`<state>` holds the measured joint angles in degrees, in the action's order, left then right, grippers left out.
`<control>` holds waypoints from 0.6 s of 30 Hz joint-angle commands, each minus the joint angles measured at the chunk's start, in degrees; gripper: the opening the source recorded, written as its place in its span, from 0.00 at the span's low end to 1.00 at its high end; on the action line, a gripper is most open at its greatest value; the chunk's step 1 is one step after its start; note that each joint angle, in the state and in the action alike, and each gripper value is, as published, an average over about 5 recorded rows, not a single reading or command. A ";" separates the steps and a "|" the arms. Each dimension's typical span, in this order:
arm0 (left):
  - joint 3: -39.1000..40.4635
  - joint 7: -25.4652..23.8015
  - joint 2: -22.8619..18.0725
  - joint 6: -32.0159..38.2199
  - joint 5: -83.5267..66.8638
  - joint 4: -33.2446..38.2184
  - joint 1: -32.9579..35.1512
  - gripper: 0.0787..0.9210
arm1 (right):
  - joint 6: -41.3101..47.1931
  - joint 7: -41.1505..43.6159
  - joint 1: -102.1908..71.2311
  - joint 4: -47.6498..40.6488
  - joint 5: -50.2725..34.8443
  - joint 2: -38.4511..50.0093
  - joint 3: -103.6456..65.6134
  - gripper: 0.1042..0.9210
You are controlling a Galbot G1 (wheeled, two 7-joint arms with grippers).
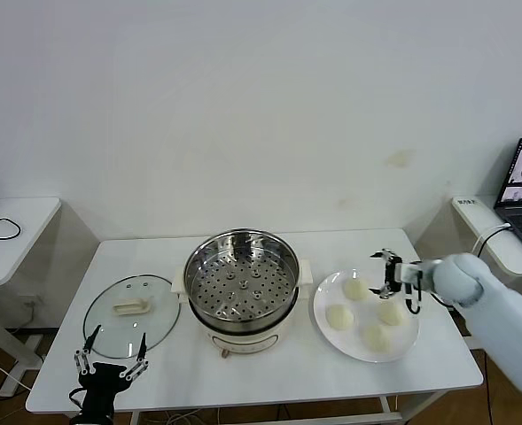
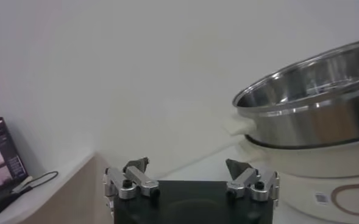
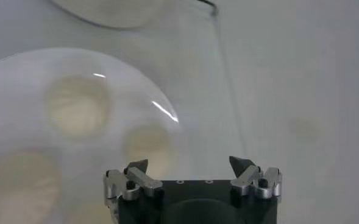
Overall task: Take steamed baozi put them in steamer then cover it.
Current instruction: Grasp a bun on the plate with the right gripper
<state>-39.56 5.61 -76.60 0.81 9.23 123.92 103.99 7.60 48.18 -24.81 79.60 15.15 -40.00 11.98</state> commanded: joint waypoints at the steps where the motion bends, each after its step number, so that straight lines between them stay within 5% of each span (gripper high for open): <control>1: -0.89 -0.08 0.00 -0.10 0.61 -0.13 -0.32 0.88 | -2.15 17.14 22.43 -13.18 1.42 -4.29 24.42 0.88; 18: -2.33 -0.30 0.19 -0.28 0.61 -0.44 -1.03 0.88 | -2.39 15.05 21.76 -22.73 5.11 -11.97 25.64 0.88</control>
<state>-41.74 5.34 -76.43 0.55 9.72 123.52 103.00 5.60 61.20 -6.91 62.50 18.75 -48.87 33.25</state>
